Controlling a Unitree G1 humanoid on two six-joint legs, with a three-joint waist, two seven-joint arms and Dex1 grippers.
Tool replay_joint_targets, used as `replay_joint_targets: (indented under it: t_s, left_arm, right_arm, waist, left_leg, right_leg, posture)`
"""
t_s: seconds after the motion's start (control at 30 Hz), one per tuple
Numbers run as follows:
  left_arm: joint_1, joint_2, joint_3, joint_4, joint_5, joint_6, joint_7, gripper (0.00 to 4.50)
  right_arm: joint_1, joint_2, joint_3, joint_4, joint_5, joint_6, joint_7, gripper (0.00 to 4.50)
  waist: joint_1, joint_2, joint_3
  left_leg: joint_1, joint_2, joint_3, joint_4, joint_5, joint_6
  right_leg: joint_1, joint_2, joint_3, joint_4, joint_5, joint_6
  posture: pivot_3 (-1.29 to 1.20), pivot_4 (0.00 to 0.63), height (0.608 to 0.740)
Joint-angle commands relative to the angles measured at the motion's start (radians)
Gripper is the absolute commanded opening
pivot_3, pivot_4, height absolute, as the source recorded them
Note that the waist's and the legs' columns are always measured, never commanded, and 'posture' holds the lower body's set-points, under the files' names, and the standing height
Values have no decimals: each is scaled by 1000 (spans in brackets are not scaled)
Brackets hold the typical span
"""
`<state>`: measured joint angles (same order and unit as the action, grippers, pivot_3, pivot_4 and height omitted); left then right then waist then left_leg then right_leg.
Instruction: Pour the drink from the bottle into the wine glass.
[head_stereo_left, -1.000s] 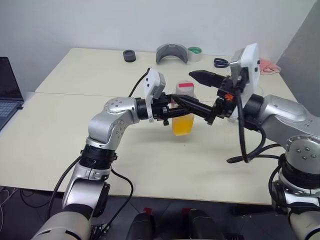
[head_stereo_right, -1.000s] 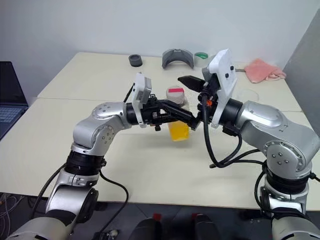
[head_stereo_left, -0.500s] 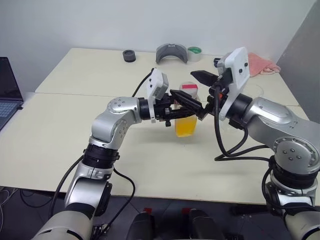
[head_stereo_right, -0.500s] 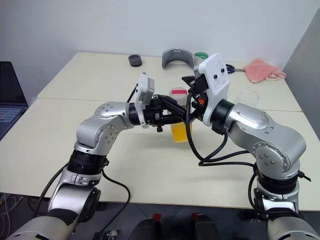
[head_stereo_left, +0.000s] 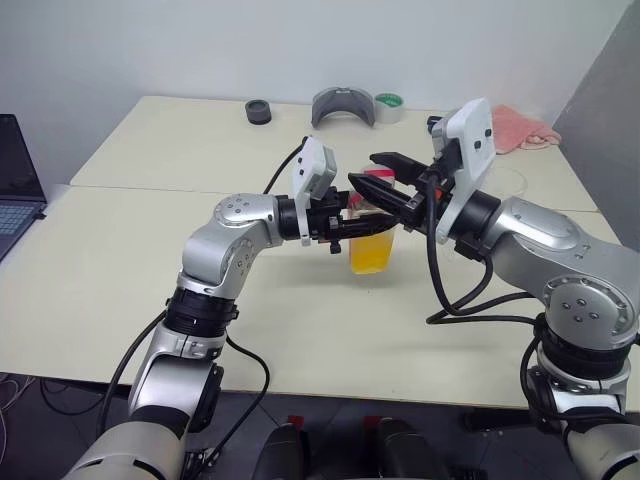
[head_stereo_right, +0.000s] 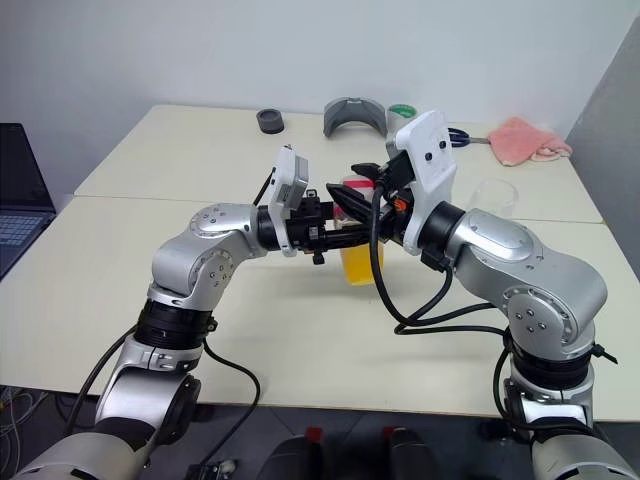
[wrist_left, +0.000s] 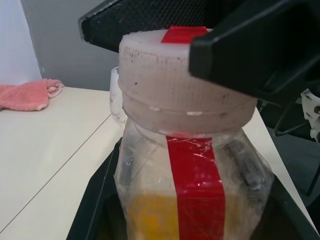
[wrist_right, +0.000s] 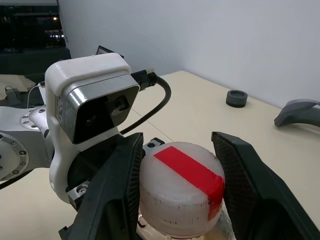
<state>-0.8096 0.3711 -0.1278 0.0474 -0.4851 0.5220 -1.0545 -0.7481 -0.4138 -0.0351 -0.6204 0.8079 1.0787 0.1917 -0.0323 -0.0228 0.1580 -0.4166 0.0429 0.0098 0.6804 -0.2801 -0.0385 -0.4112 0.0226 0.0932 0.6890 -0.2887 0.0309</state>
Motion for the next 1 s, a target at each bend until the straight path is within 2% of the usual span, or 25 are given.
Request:
replay_joint_targets:
  t_s: [0.03,0.1,0.27,0.43,0.57,0.77,0.93,1.0]
  left_arm:
    - [-4,18,20,-98,-35,27,-4,1842]
    - [4,24,23,-128,-49,49,-5,1842]
    - [40,54,44,-261,-115,140,7,1842]
    - [37,72,79,-333,-175,209,43,1842]
    - [42,85,87,-356,-198,228,54,1842]
    - [46,101,92,-365,-208,241,58,1842]
    - [54,117,90,-351,-198,230,51,1842]
    - [54,120,87,-338,-193,221,48,1842]
  right_arm:
    - [-9,-39,-20,4,22,-27,80,1851]
    - [-13,-64,-22,22,29,-44,134,1851]
    - [-56,-174,15,162,3,-160,409,1851]
    - [-160,-198,71,331,-8,-268,669,1851]
    - [-183,-183,114,400,-37,-328,782,1851]
    - [-200,-167,152,476,-100,-389,866,1851]
    - [-192,-190,126,481,-113,-378,876,3551]
    - [-173,-211,103,452,-102,-349,865,4374]
  waist:
    - [0,0,0]
    - [0,0,0]
    - [-1,0,0]
    - [-3,1,1]
    - [0,1,1]
    - [0,1,1]
    - [1,1,1]
    - [1,1,1]
  left_leg:
    - [0,0,0,0,0,0]
    - [0,0,0,0,0,0]
    - [0,0,0,0,0,0]
    - [1,1,0,0,0,0]
    - [0,1,-1,0,0,0]
    - [0,1,-1,0,0,0]
    - [0,1,-1,0,0,0]
    - [0,0,-1,0,0,0]
  right_leg:
    - [0,0,0,0,0,0]
    - [0,0,0,0,0,0]
    - [0,0,0,-1,0,0]
    - [0,1,0,-1,0,0]
    - [1,1,-1,-1,0,0]
    - [1,0,-1,-1,0,0]
    - [1,0,-1,0,0,0]
    - [1,-1,-1,0,0,0]
  posture:
    - [0,150,740]
    - [0,150,740]
    - [0,150,740]
    - [0,150,740]
    - [0,150,740]
    - [0,150,740]
    - [0,150,740]
    - [0,150,740]
